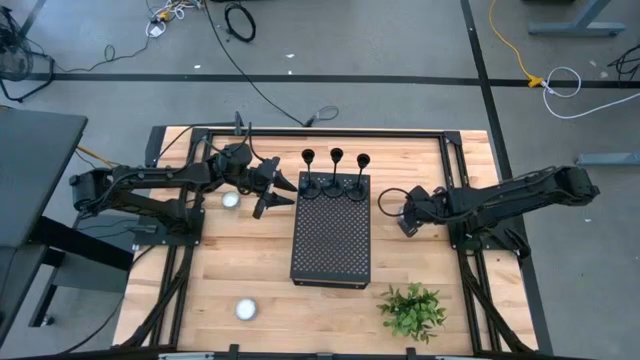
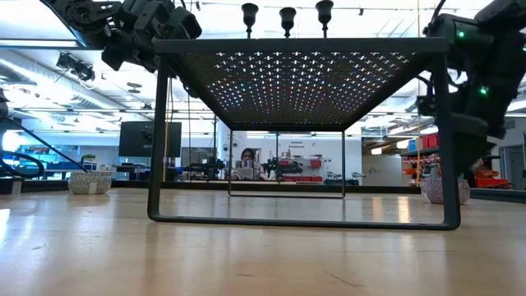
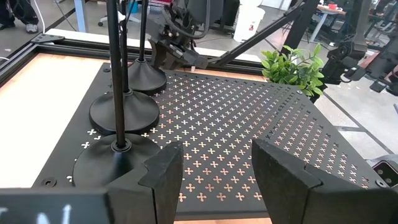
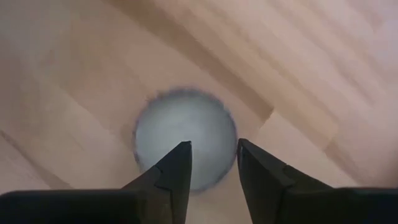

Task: Pick & Place candle stick holders
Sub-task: Put the purple scented candle on the shelf

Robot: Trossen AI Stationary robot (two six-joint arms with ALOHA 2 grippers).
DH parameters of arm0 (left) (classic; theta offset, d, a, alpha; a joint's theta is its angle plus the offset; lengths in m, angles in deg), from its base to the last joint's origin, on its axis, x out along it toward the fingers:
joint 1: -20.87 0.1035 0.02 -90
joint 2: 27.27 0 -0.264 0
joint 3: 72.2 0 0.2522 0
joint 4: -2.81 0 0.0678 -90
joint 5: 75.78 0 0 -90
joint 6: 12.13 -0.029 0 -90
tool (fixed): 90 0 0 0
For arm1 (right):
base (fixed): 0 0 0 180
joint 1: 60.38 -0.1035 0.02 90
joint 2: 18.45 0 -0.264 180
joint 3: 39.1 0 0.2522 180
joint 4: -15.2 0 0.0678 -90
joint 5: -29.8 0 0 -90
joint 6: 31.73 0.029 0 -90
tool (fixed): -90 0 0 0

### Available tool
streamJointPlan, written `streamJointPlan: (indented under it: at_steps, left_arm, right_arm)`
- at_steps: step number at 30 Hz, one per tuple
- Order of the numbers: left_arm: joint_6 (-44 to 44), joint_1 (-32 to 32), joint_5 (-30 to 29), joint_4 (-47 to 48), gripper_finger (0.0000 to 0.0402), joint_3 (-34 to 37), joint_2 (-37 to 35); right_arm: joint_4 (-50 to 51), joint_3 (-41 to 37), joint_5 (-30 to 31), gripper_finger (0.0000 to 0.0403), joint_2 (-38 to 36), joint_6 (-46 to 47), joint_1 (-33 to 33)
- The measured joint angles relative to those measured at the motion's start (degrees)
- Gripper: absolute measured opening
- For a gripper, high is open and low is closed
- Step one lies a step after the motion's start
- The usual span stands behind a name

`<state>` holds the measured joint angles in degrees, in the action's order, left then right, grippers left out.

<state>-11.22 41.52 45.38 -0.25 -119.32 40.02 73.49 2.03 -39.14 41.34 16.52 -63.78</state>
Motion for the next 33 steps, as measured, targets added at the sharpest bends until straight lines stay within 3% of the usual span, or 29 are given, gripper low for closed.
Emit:
streamJointPlan:
  at_steps: [33]
  left_arm:
    - [0.1,0.0,0.0,0.0,0.0193,0.0,0.0]
  right_arm:
    - [-0.6,-1.7,2.4,0.0091,0.0,0.8,0.4]
